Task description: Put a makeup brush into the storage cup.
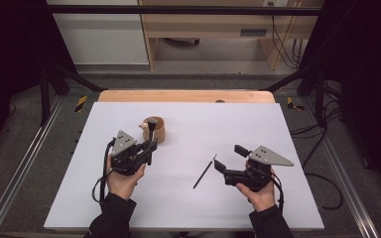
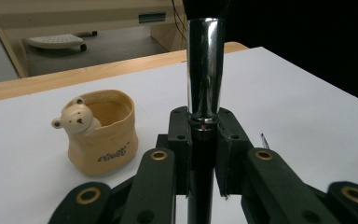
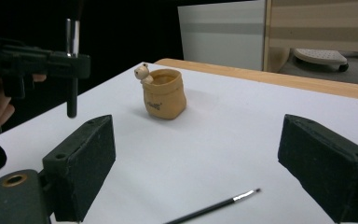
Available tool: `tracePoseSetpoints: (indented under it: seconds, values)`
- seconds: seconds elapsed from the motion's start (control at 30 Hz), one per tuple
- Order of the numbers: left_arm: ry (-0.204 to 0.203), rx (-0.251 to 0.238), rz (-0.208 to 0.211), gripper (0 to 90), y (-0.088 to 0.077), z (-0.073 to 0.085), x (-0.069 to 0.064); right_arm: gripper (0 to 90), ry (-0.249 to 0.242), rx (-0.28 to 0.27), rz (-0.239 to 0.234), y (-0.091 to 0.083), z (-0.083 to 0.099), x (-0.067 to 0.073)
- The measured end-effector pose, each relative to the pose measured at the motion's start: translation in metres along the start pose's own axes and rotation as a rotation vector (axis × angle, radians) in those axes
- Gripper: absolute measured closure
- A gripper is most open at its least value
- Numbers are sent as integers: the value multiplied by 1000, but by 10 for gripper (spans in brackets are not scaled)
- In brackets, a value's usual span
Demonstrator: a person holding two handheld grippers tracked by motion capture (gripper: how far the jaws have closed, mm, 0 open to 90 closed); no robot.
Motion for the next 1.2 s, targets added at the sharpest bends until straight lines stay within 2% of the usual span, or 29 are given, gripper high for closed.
tracePoseSetpoints:
  seconds: [0.3,0.43,0.57,0.83,1.2]
  values:
    - [-7,-8,-14,781,-1,-9,19,74,-18,14,51,-24,6,-15]
    - [-8,-16,-23,781,0,-14,25,64,-30,4,68,-31,7,-22]
    - [-5,-23,-31,781,1,-20,31,60,-27,0,71,-35,8,-25]
    - [-11,-34,-52,781,6,-32,44,50,-47,25,112,-41,15,-34]
    - [-9,-13,-72,781,27,-35,55,46,-32,27,141,-44,19,-41]
Point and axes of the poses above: each handheld gripper's, and its own axes: y roughly forward along the jaws, z roughly out of its underside, x roughly to its left, the point moved 1 cm from there along y, roughly forward along the jaws, and after that the axes turned 9 degrees about -x, right-handed, at the moved point
